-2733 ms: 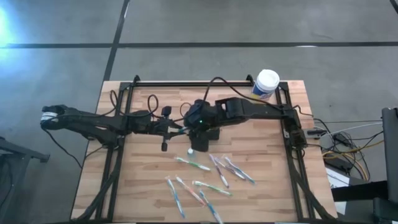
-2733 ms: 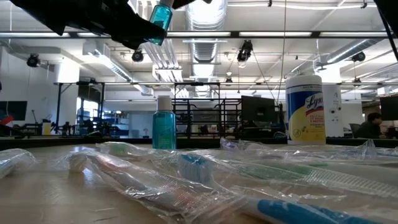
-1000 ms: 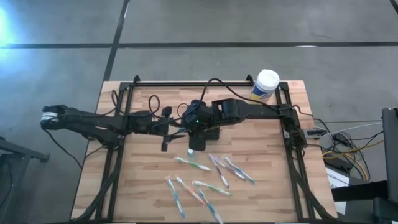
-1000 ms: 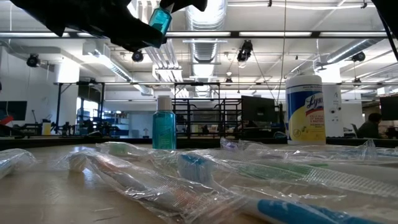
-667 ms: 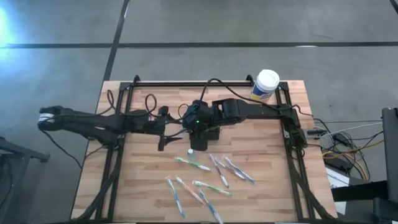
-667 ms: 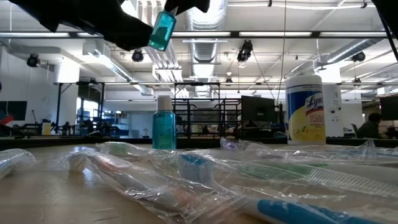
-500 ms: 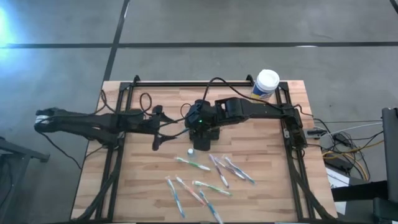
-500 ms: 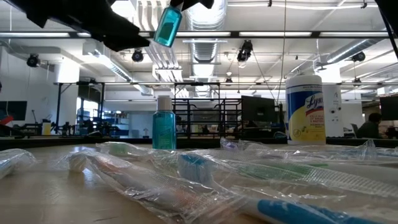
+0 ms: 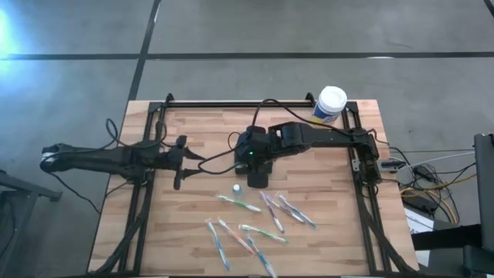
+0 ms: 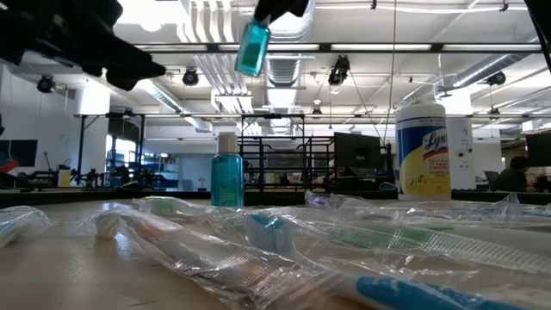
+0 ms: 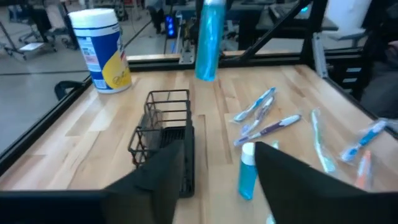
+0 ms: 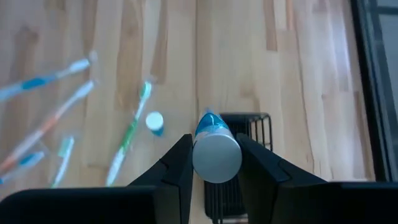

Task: Pick & Place toothbrushing station
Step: Put the right blue mouthwash bottle into the black organizer

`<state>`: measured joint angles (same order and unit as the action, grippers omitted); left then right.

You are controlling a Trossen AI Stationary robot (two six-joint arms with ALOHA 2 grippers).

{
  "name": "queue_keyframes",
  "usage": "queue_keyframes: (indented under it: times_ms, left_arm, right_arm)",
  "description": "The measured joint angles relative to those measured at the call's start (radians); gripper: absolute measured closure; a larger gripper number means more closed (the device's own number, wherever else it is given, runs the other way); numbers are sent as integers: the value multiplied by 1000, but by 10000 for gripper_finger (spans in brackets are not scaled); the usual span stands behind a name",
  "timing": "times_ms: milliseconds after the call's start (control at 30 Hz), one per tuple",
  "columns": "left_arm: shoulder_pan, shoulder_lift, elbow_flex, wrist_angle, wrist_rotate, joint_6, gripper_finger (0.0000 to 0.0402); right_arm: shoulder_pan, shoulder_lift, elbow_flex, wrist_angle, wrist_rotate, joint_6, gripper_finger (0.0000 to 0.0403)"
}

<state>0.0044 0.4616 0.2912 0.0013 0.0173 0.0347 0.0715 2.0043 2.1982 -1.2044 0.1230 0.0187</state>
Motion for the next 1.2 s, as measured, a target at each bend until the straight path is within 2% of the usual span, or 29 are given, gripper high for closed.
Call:
queue_keyframes:
  times_ms: [233,300,467,600,1000,1200]
  left_arm:
    - [0,-102,-74,25,25,-28,368]
    - [0,-117,-91,25,27,-29,392]
    - [0,-130,-105,30,27,-29,376]
    - [0,-130,-105,32,27,-28,366]
    - [-1,-128,-117,38,27,-35,369]
    - [-1,-126,-146,57,27,-36,369]
  right_arm:
    - [-37,-47,-171,68,6,-4,314]
    - [-48,-77,-234,112,6,-5,314]
    - [-74,-154,-383,208,-42,-13,314]
    - [-96,-157,-472,266,-45,24,314]
    - [-142,-142,-501,280,-47,43,314]
    - [-177,-85,-466,294,-133,59,315]
